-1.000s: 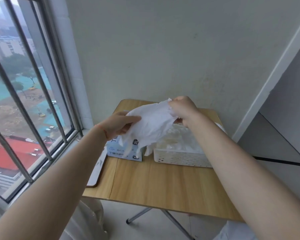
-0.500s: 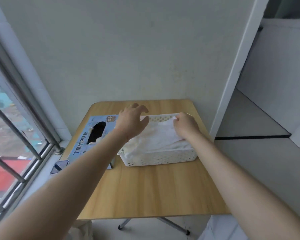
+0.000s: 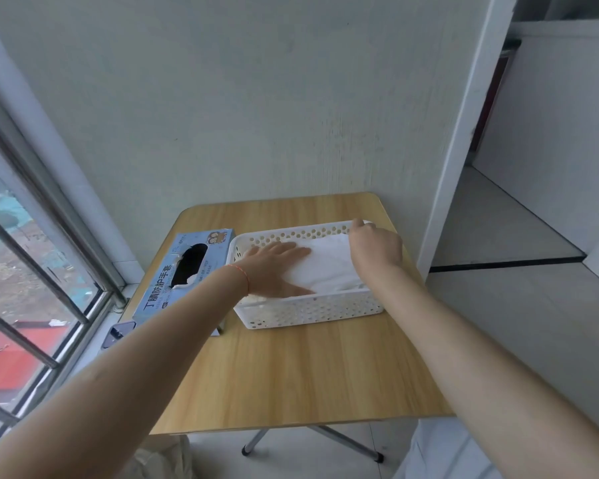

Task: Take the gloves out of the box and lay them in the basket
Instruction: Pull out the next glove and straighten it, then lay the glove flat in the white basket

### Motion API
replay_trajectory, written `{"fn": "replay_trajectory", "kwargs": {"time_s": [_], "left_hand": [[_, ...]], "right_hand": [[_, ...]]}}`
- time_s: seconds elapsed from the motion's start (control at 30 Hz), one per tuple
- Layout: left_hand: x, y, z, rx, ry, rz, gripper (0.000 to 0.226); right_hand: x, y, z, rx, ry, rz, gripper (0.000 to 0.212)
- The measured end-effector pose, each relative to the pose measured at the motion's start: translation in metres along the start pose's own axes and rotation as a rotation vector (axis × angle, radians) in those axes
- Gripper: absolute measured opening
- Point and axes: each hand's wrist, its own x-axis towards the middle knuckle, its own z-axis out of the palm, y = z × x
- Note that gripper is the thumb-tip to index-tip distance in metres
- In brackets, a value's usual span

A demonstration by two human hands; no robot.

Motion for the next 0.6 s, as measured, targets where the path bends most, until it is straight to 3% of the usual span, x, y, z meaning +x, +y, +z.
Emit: {"fn": "replay_trajectory", "kwargs": {"time_s": [0.2,0.33,0.47,0.6], "left_hand": [[-0.001,-0.005,0.011,0.133,-0.08,0.011,0.082],[0.001,-0.004,0.01,0.104,-0.033,0.023,0.087],[-0.011,-0.01,-0.01,-0.11,0.195,0.023,0.09],[-0.034,-0.049,-0.03,-0.335,0.457,-0.084,0.057]], "right_hand": [[-0.002,-0.001,0.001,-0.054,0.036,-0.056,0.034],[-0.002,-0.004,-0.004,0.0,0.115,-0.04,0.025],[0.004,-0.031,-0.023,0.117,0.204,-0.097,0.021],[0.008,-0.081,-0.042,0.338,0.144,-0.245,0.019]]}}
